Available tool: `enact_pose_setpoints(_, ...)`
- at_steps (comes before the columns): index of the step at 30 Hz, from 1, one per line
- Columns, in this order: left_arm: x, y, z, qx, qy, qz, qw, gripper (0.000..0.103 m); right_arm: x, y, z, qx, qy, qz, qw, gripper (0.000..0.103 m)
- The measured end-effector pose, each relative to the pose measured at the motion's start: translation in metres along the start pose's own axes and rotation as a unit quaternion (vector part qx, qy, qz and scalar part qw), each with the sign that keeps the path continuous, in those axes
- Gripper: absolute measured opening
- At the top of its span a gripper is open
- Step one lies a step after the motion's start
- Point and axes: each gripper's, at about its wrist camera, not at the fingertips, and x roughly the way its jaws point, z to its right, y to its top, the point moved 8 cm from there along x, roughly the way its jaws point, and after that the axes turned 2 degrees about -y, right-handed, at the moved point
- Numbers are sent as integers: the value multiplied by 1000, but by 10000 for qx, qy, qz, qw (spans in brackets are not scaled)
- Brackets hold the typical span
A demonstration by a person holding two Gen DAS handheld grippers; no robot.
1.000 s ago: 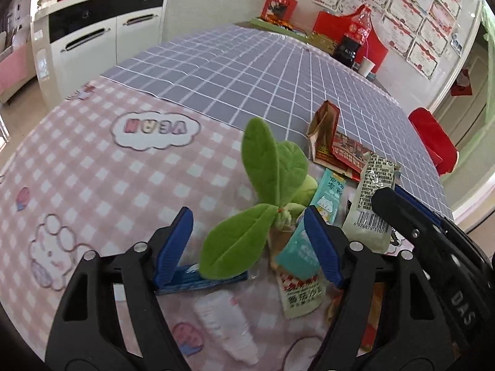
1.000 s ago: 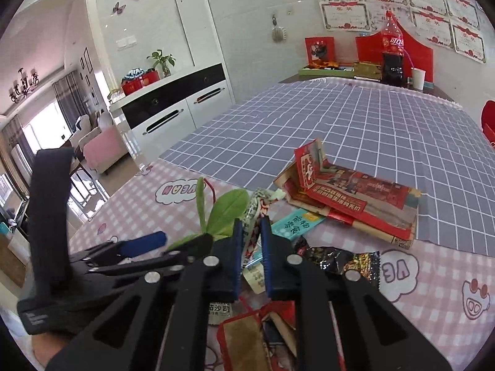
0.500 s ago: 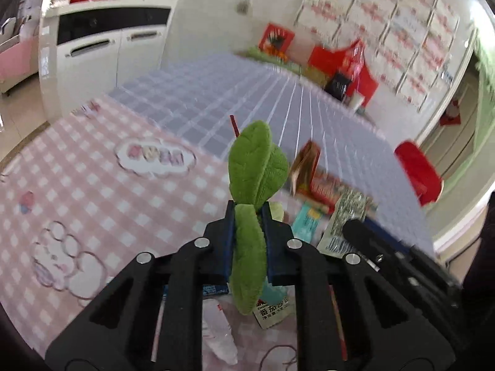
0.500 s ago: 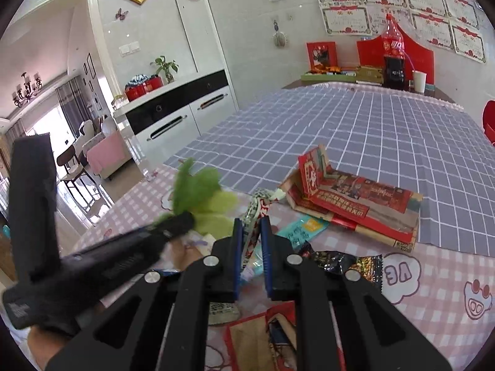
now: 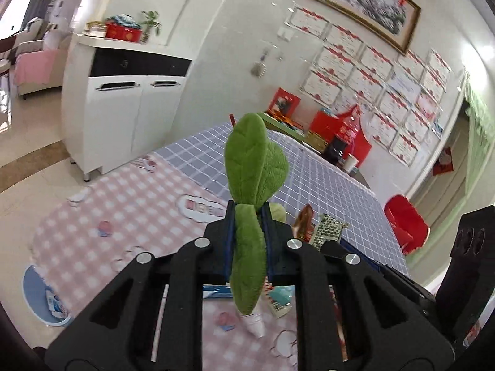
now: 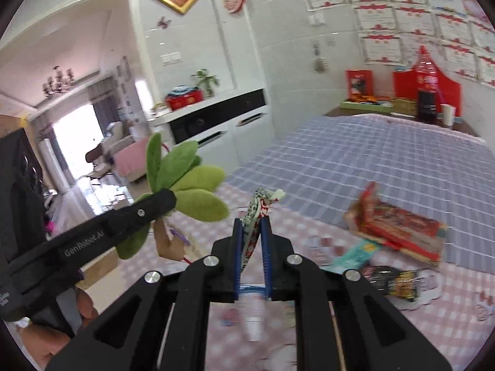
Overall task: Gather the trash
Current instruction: 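Carry both items over the blue bin and open both tools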
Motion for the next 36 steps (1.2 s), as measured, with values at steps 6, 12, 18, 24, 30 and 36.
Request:
enact_pose_setpoints(6, -53, 11, -63, -309, 380, 247, 9985, 16, 13, -7, -78, -393, 455, -137, 9981, 12)
enact_pose_setpoints(12, -105, 11, -144, -678, 955, 417, 9922, 16, 39, -27, -173, -771, 1064, -422, 9904, 12)
enact_pose_setpoints(18, -151, 1, -232, -1100, 1621, 504, 9793, 16, 66, -55, -263, -1124, 1596, -782, 9776, 12)
enact_pose_setpoints(24, -180, -14, -319, -1578, 2218, 486, 9610, 16, 104, -97, -348, -1493, 2065, -1261, 9587, 12)
enact_pose_setpoints(30, -186, -32, -391, -1904, 2755, 320, 9417, 16, 144, -134, -400, -1712, 2225, -1624, 9459, 12)
enact_pose_setpoints(36, -180, -49, -441, -2099, 3175, 155, 9246, 16, 187, -161, -429, -1743, 2243, -1743, 9428, 15)
